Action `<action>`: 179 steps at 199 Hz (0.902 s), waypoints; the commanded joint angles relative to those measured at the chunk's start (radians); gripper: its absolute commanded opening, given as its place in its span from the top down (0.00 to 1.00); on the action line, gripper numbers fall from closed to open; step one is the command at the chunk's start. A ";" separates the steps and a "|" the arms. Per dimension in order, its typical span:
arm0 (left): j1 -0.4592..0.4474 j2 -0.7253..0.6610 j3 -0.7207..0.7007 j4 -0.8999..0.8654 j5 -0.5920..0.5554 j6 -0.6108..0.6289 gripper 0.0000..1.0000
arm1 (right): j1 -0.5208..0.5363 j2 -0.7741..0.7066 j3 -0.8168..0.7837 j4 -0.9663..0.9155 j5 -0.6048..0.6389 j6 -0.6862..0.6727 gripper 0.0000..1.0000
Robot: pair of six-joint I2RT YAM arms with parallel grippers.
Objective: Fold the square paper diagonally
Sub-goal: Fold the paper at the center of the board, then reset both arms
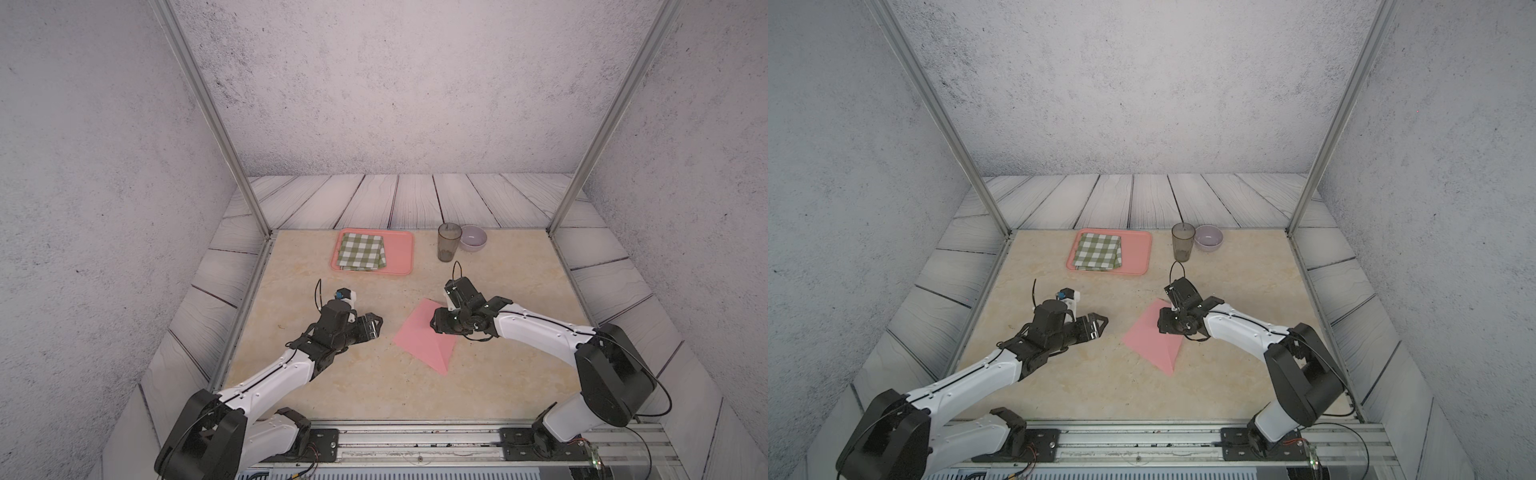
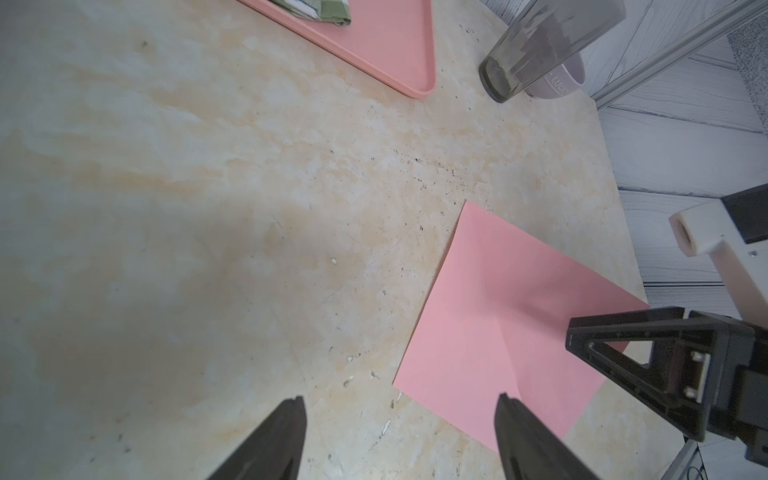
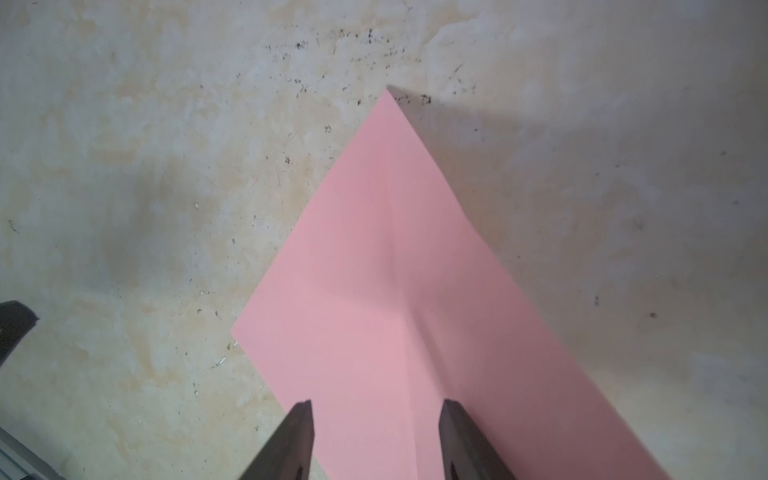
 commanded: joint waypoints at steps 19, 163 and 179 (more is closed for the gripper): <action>0.006 -0.101 -0.019 -0.094 -0.154 0.047 0.18 | -0.047 0.067 -0.032 0.086 -0.028 -0.057 0.44; 0.094 -0.143 0.052 0.022 -0.945 0.503 0.03 | -0.273 -0.519 -0.228 0.138 0.615 -0.325 0.01; 0.140 -0.071 0.020 0.158 -0.943 0.564 0.03 | -0.326 -0.498 -0.285 0.247 0.738 -0.405 0.01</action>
